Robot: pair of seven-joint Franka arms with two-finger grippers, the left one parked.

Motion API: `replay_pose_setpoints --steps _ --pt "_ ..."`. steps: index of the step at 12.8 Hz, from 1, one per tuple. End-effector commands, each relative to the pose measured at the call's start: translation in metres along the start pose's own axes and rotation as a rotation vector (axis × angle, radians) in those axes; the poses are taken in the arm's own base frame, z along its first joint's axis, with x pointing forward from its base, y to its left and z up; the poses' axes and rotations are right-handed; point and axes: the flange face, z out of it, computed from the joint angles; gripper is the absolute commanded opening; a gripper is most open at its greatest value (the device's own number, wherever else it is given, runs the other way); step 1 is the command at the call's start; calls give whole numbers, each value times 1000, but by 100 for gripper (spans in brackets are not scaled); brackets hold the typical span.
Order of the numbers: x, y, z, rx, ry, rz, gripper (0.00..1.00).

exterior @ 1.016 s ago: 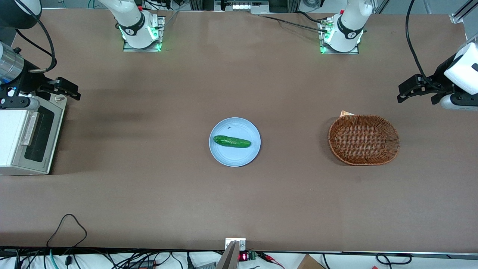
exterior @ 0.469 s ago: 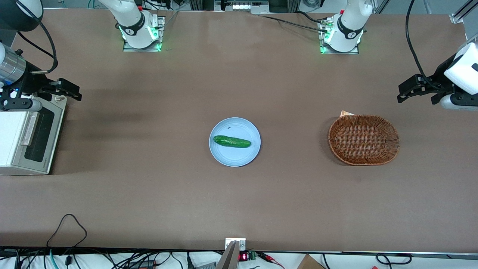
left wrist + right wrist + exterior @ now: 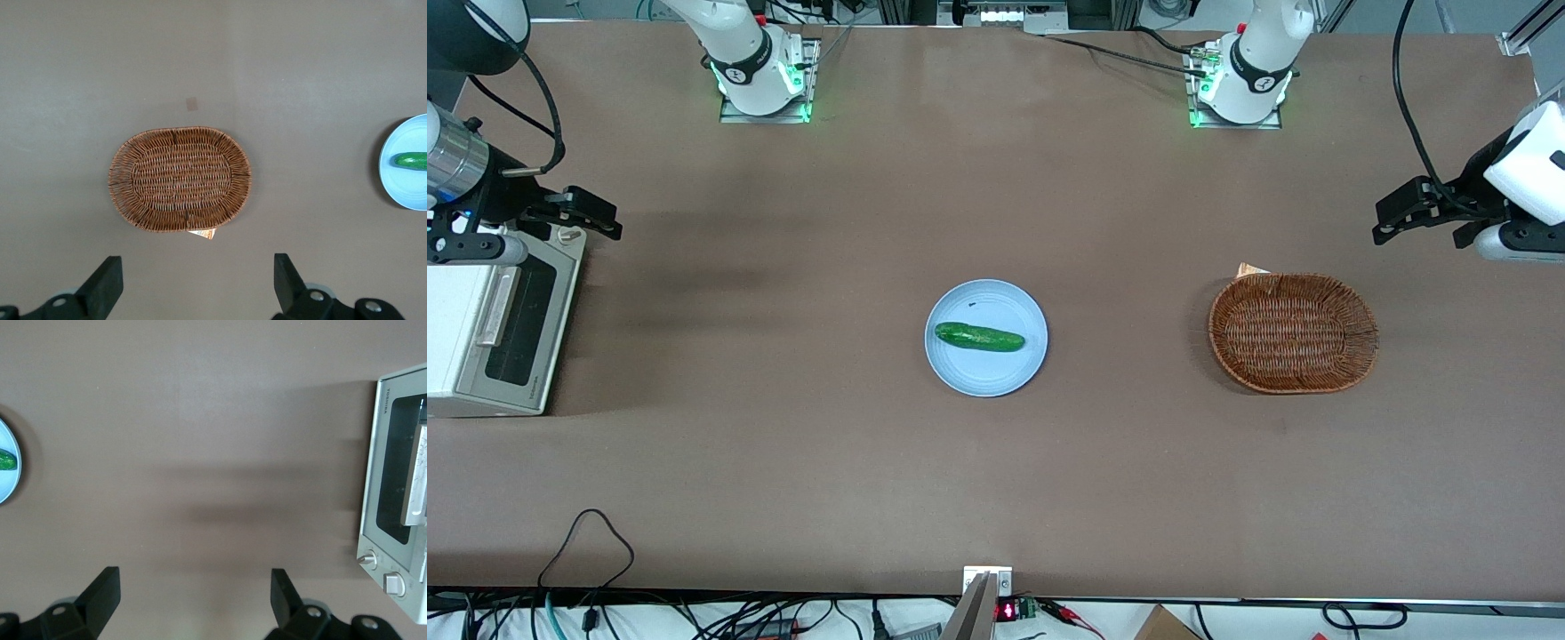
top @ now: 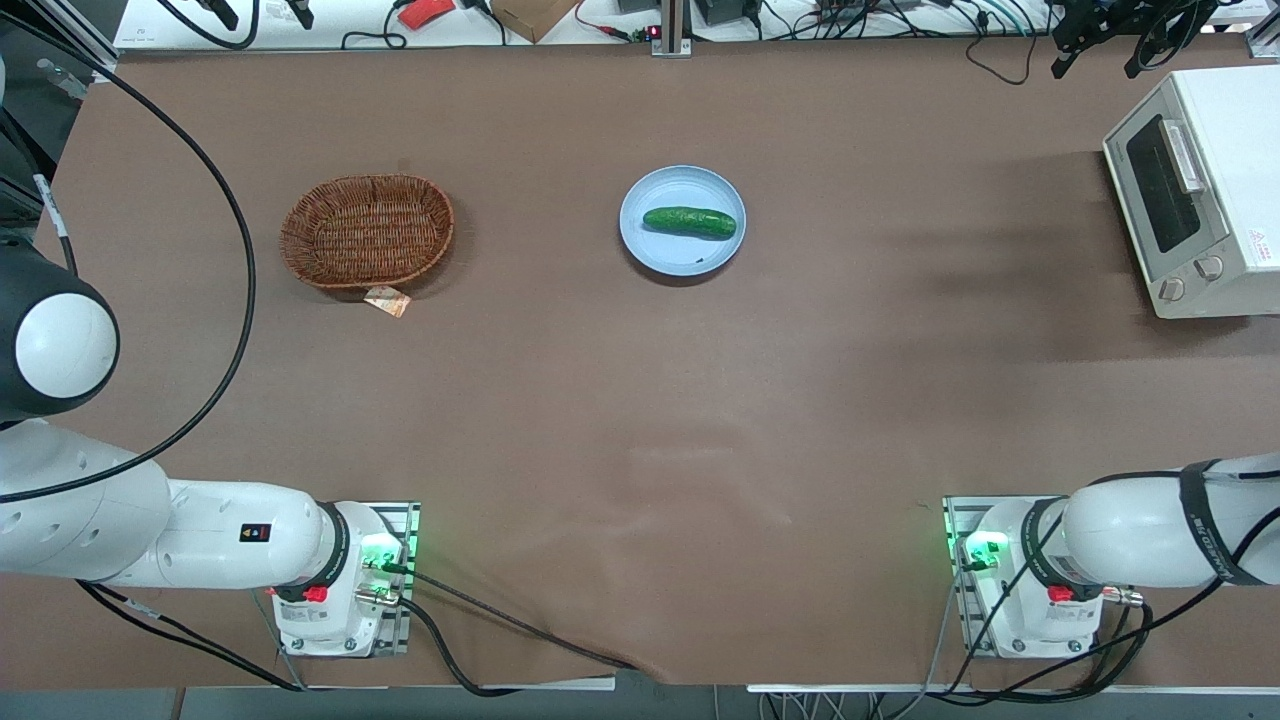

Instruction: Open oven door with right arm only

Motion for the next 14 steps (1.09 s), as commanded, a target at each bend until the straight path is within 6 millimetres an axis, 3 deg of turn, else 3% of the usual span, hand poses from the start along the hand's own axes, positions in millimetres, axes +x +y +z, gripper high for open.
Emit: replay_pose_setpoints --steps 1,4,5,7,8,10,14 --pt "2 0 -5 18 -4 9 99" --pt "2 0 -4 16 -5 11 95" --pt "3 0 -5 15 1 9 81" --pt "3 2 -5 9 2 -2 42" --pt "3 1 -5 7 4 -1 34" --pt "2 1 -5 7 -2 -11 8" --pt "2 0 -5 2 -4 -15 4"
